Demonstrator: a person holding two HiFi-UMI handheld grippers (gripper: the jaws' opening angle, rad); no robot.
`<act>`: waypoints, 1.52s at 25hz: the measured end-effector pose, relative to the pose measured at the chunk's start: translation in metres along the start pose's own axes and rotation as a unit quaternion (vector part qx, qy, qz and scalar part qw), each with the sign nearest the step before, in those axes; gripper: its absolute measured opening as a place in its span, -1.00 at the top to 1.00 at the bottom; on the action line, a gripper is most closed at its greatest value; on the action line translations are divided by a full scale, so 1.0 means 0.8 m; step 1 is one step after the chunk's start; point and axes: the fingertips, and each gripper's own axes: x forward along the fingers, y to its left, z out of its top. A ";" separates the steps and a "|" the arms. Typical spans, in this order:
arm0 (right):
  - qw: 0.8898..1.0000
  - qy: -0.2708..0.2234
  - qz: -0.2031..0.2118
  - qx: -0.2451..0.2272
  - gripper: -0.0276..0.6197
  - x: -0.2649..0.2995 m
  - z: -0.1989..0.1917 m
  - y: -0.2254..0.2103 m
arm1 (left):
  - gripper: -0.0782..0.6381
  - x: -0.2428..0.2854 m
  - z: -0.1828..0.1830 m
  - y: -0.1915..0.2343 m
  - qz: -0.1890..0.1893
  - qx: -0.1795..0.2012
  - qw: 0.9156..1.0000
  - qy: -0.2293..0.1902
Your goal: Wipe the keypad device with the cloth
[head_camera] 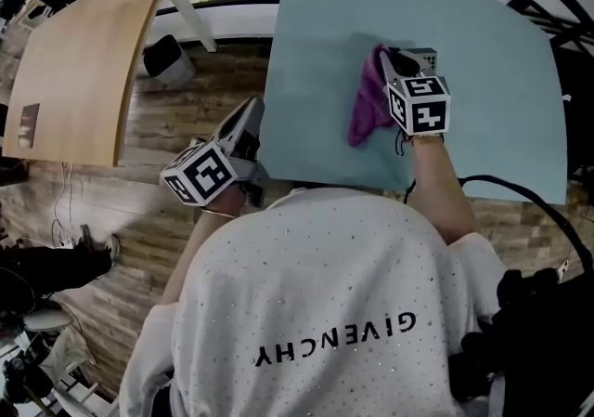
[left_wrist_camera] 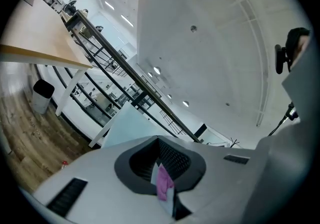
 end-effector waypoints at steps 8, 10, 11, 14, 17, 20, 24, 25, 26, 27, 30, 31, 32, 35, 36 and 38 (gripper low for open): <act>0.999 0.009 -0.034 -0.002 0.84 0.012 -0.044 0.019 | 0.80 -0.001 -0.002 0.033 -0.021 -0.029 0.999 0.026; 0.999 0.022 -0.035 -0.001 0.84 0.009 -0.058 0.025 | 0.80 -0.001 -0.001 0.038 -0.026 -0.028 0.999 0.028; 0.999 0.029 -0.034 -0.002 0.84 0.007 -0.066 0.029 | 0.80 -0.002 0.000 0.041 -0.028 -0.028 0.999 0.027; 0.998 0.053 -0.023 -0.013 0.84 0.002 -0.090 0.041 | 0.80 -0.001 0.003 0.045 -0.033 -0.031 0.999 0.029; 0.996 0.083 -0.009 -0.024 0.84 -0.005 -0.116 0.052 | 0.80 0.002 -0.003 0.046 -0.034 -0.036 0.998 0.035; 0.994 0.110 -0.006 -0.021 0.84 -0.015 -0.145 0.055 | 0.80 0.006 -0.019 0.044 -0.037 -0.042 0.997 0.048; 0.993 0.121 0.000 -0.002 0.84 -0.018 -0.157 0.063 | 0.80 0.010 -0.026 0.055 -0.035 -0.051 0.997 0.056; 0.993 0.122 0.001 0.006 0.84 -0.018 -0.157 0.066 | 0.80 0.011 -0.026 0.059 -0.035 -0.053 0.996 0.058; 0.992 0.123 0.000 0.015 0.84 -0.018 -0.158 0.068 | 0.80 0.012 -0.025 0.061 -0.036 -0.057 0.996 0.061; 0.992 0.125 0.000 0.024 0.84 -0.018 -0.160 0.070 | 0.80 0.013 -0.024 0.061 -0.039 -0.061 0.995 0.065; 0.991 0.130 -0.005 0.037 0.84 -0.020 -0.162 0.076 | 0.80 0.015 -0.019 0.059 -0.049 -0.059 0.995 0.068; 0.991 0.130 -0.005 0.038 0.84 -0.021 -0.159 0.078 | 0.80 0.015 -0.018 0.061 -0.049 -0.055 0.995 0.067; 0.991 0.127 -0.003 0.040 0.84 -0.021 -0.154 0.080 | 0.80 0.015 -0.017 0.062 -0.050 -0.054 0.995 0.065; 0.993 0.105 0.013 0.050 0.84 -0.014 -0.125 0.084 | 0.80 0.011 -0.017 0.071 -0.046 -0.061 0.995 0.061; 0.994 0.094 0.016 0.052 0.84 -0.011 -0.111 0.084 | 0.80 0.009 -0.017 0.074 -0.045 -0.065 0.995 0.061; 0.996 0.072 0.018 0.046 0.84 -0.006 -0.079 0.080 | 0.80 0.006 -0.017 0.080 -0.042 -0.073 0.995 0.061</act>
